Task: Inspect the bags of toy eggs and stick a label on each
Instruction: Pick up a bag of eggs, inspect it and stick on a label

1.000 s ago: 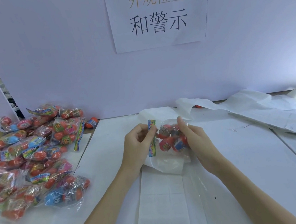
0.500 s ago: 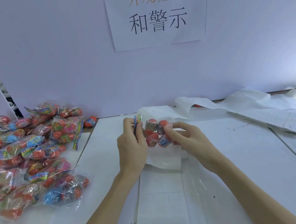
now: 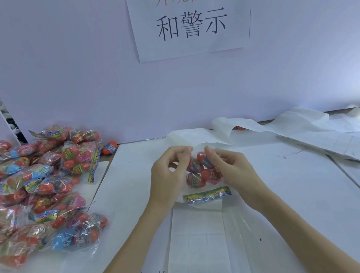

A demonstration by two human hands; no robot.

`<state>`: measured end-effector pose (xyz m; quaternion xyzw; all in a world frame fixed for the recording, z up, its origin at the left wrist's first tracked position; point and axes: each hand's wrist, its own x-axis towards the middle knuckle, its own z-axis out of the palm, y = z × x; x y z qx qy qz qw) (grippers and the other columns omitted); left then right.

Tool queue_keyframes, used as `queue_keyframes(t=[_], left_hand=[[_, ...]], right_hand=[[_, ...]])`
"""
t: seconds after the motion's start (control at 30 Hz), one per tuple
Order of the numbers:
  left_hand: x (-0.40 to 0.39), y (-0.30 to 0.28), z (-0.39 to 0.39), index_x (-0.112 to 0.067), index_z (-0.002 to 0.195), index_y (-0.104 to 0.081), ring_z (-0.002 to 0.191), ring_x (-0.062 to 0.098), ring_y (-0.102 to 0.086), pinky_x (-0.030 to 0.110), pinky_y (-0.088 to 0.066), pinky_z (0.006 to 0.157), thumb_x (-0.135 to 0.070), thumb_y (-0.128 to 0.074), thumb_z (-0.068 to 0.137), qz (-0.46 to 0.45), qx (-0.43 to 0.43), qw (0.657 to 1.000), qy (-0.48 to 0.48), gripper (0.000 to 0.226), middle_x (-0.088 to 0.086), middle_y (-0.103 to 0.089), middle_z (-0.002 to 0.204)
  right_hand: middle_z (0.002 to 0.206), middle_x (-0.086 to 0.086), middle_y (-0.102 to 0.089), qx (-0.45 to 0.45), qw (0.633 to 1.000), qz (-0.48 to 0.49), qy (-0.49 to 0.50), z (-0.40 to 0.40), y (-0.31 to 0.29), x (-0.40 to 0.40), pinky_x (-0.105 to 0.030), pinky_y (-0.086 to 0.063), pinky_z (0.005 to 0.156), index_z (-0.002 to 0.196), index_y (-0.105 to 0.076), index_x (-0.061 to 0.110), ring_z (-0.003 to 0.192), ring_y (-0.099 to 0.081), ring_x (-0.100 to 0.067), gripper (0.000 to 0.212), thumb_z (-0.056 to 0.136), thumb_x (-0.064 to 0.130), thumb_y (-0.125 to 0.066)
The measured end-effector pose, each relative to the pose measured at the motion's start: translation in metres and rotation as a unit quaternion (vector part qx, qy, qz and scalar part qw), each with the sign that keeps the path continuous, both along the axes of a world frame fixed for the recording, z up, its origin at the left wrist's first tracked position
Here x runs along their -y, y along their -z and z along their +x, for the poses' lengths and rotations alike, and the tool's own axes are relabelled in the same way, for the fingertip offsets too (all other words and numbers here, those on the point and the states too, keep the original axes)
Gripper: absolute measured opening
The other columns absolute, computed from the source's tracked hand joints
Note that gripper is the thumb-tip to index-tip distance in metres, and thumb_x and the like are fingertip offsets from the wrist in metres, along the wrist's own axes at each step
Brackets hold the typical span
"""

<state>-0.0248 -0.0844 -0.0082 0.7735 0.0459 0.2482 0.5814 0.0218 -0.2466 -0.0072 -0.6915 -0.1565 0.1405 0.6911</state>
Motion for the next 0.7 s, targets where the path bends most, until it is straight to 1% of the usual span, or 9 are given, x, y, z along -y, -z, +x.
queue_keyframes(t=[0.1,0.17,0.23,0.37,0.4,0.47,0.53,0.63,0.7], left_hand=[[-0.0030,0.0010,0.0022,-0.023,0.084,-0.081,0.085,0.021,-0.072,0.039,-0.058,0.081,-0.023,-0.068,0.101,-0.049,-0.017,0.999,-0.003,0.022,-0.005,-0.078,0.083],[-0.0057,0.0009,0.0028,-0.022,0.082,-0.083,0.077,0.010,-0.072,0.025,-0.056,0.072,-0.024,-0.069,0.100,-0.097,-0.021,0.995,0.006,0.023,-0.004,-0.079,0.083],[-0.0070,-0.0014,0.0033,-0.023,0.080,-0.084,0.068,-0.001,-0.067,0.012,-0.051,0.066,-0.025,-0.069,0.100,-0.126,-0.017,0.992,0.011,0.025,-0.007,-0.078,0.079],[-0.0075,-0.0031,0.0052,-0.030,0.082,-0.085,0.063,0.000,-0.060,0.015,-0.050,0.060,-0.033,-0.069,0.099,-0.123,-0.013,0.992,0.002,0.024,-0.005,-0.077,0.077],[-0.0073,-0.0025,0.0053,-0.031,0.081,-0.085,0.061,0.002,-0.059,0.016,-0.050,0.058,-0.033,-0.069,0.099,-0.125,-0.009,0.992,-0.004,0.024,-0.003,-0.078,0.078],[-0.0071,-0.0010,0.0045,-0.029,0.081,-0.085,0.057,0.003,-0.058,0.017,-0.048,0.055,-0.036,-0.072,0.096,-0.126,0.001,0.992,-0.018,0.021,-0.004,-0.078,0.080],[-0.0060,-0.0011,0.0024,-0.023,0.090,-0.085,0.057,0.002,-0.059,0.015,-0.047,0.053,-0.045,-0.074,0.087,-0.109,0.015,0.994,-0.025,0.025,-0.008,-0.079,0.085],[-0.0043,-0.0007,0.0009,-0.024,0.099,-0.085,0.073,0.002,-0.069,0.016,-0.051,0.057,-0.047,-0.072,0.084,-0.085,0.052,0.995,-0.019,0.030,-0.012,-0.080,0.095],[-0.0044,-0.0021,0.0002,-0.024,0.103,-0.084,0.092,0.007,-0.074,0.019,-0.057,0.067,-0.046,-0.069,0.091,-0.079,0.068,0.995,-0.008,0.029,-0.010,-0.080,0.101]], right_hand=[[0.095,-0.011,-0.081,-0.013,1.000,-0.017,0.009,0.0009,0.0003,-0.0006,-0.043,-0.061,0.090,0.096,-0.082,0.015,0.094,-0.078,-0.031,0.053,0.106,0.054,-0.047],[0.096,-0.015,-0.080,-0.007,0.999,-0.028,0.019,0.0020,0.0023,-0.0006,-0.049,-0.058,0.094,0.096,-0.083,0.014,0.097,-0.076,-0.035,0.052,0.109,0.048,-0.045],[0.093,-0.011,-0.081,-0.006,1.000,-0.021,0.020,0.0021,0.0022,-0.0005,-0.045,-0.059,0.090,0.095,-0.084,0.022,0.091,-0.077,-0.028,0.049,0.110,0.045,-0.044],[0.088,-0.006,-0.079,0.035,0.998,-0.035,0.027,0.0017,-0.0001,-0.0025,-0.040,-0.056,0.084,0.098,-0.083,0.025,0.078,-0.066,-0.018,0.050,0.111,0.046,-0.040],[0.078,-0.003,-0.075,0.077,0.994,-0.062,0.051,0.0019,0.0000,-0.0023,-0.037,-0.052,0.077,0.094,-0.082,0.019,0.072,-0.059,-0.014,0.053,0.110,0.048,-0.040],[0.055,0.006,-0.045,0.191,0.966,-0.138,0.106,0.0023,0.0006,-0.0001,-0.029,-0.033,0.059,0.073,-0.067,0.008,0.057,-0.036,-0.009,0.060,0.106,0.051,-0.042],[0.052,0.003,-0.029,0.245,0.948,-0.159,0.126,0.0026,0.0003,0.0032,-0.027,-0.020,0.052,0.060,-0.048,0.014,0.055,-0.025,-0.013,0.057,0.106,0.048,-0.045],[0.050,-0.005,-0.049,0.237,0.953,-0.138,0.129,0.0041,0.0011,0.0051,-0.034,-0.034,0.055,0.062,-0.057,0.023,0.051,-0.038,-0.015,0.051,0.107,0.045,-0.048],[0.058,0.004,-0.066,0.232,0.958,-0.122,0.120,0.0023,0.0002,0.0058,-0.033,-0.051,0.066,0.085,-0.077,0.027,0.057,-0.063,-0.012,0.038,0.108,0.039,-0.050]])
